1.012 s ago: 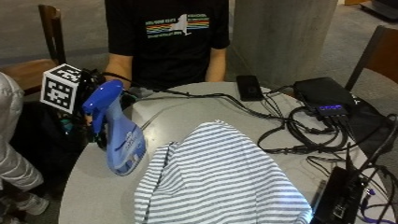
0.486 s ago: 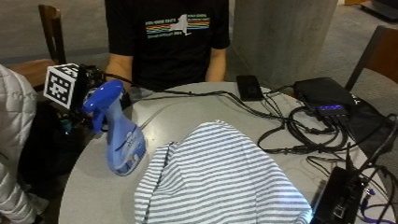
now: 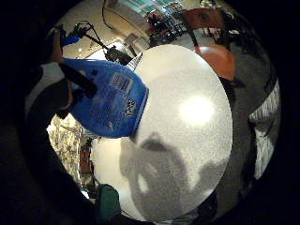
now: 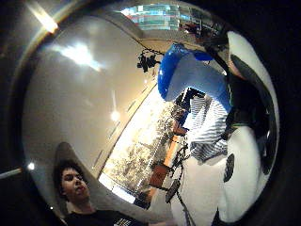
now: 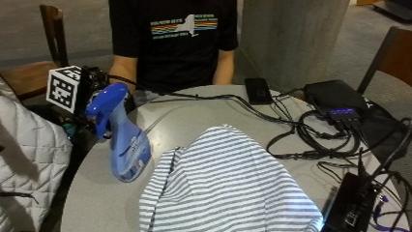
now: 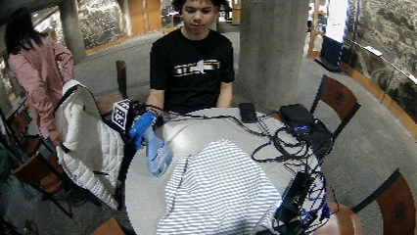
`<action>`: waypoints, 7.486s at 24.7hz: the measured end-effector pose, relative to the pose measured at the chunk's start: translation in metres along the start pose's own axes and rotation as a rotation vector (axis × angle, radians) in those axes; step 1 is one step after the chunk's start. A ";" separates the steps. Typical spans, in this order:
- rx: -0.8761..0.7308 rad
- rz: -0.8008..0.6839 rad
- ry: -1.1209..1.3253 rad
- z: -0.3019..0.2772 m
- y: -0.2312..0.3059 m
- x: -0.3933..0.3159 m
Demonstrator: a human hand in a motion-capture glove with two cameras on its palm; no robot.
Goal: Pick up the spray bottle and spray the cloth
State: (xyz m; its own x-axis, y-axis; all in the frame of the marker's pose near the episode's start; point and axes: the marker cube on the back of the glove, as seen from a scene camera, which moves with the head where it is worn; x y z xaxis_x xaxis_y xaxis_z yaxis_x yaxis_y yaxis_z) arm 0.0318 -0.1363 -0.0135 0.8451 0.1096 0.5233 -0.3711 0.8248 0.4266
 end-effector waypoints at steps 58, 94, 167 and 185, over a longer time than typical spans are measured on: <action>-0.184 0.155 -0.053 0.077 -0.087 0.034; -0.717 0.126 -0.068 0.087 -0.057 -0.078; -0.856 -0.491 -0.263 0.235 0.117 -0.147; -0.950 -0.395 -0.172 0.247 0.134 -0.112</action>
State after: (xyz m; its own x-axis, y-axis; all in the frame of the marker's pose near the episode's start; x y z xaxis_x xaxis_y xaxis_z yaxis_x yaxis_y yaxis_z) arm -0.2075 -0.1753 0.1678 0.7464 -0.2818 0.6029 0.4382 0.8899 -0.1265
